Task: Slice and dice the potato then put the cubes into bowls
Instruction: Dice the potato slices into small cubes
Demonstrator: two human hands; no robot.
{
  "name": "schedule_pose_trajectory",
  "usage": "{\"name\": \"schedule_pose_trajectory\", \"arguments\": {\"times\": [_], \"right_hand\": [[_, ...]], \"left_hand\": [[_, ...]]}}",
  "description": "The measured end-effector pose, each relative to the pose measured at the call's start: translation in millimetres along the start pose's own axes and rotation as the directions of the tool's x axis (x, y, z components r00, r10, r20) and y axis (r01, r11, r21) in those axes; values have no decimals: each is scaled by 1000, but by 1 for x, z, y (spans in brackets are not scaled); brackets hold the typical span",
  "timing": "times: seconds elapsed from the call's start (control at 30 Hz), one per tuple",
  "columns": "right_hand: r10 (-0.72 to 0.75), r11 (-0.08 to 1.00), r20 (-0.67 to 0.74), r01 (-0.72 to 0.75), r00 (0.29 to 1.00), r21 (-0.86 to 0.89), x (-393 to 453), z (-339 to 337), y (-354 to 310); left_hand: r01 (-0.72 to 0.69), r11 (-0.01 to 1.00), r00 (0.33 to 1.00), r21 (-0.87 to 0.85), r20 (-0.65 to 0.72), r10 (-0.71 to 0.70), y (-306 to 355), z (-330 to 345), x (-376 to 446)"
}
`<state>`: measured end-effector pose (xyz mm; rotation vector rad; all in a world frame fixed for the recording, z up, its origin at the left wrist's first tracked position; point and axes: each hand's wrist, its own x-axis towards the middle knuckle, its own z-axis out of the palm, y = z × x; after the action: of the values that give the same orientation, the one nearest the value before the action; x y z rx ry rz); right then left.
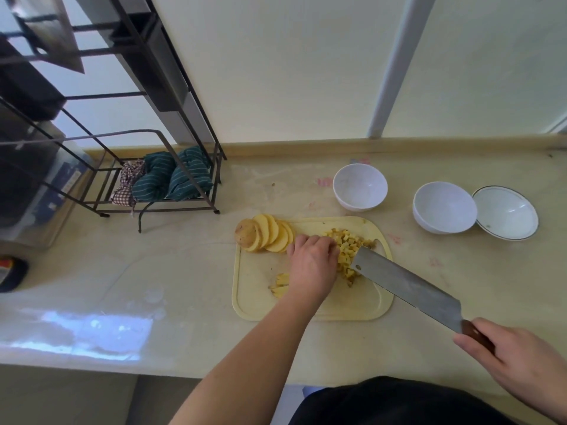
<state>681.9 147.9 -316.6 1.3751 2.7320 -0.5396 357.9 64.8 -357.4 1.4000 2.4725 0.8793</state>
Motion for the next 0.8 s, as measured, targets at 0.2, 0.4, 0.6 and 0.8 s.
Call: {"name": "schedule_pose_trajectory", "arguments": {"times": [0.2, 0.4, 0.6, 0.8], "right_hand": [[6, 1000, 11, -6, 1000, 7, 0, 4, 1], [10, 1000, 6, -10, 1000, 26, 0, 7, 2], [-6, 999, 7, 5, 1000, 44, 3, 3, -4], [-3, 999, 19, 3, 1000, 37, 5, -1, -11]], "left_hand": [[-253, 963, 966, 95, 69, 248, -17, -1, -1], [-406, 914, 905, -7, 140, 402, -70, -50, -10], [-267, 964, 957, 13, 122, 264, -127, -85, -34], [-143, 989, 974, 34, 182, 135, -131, -87, -57]]}}
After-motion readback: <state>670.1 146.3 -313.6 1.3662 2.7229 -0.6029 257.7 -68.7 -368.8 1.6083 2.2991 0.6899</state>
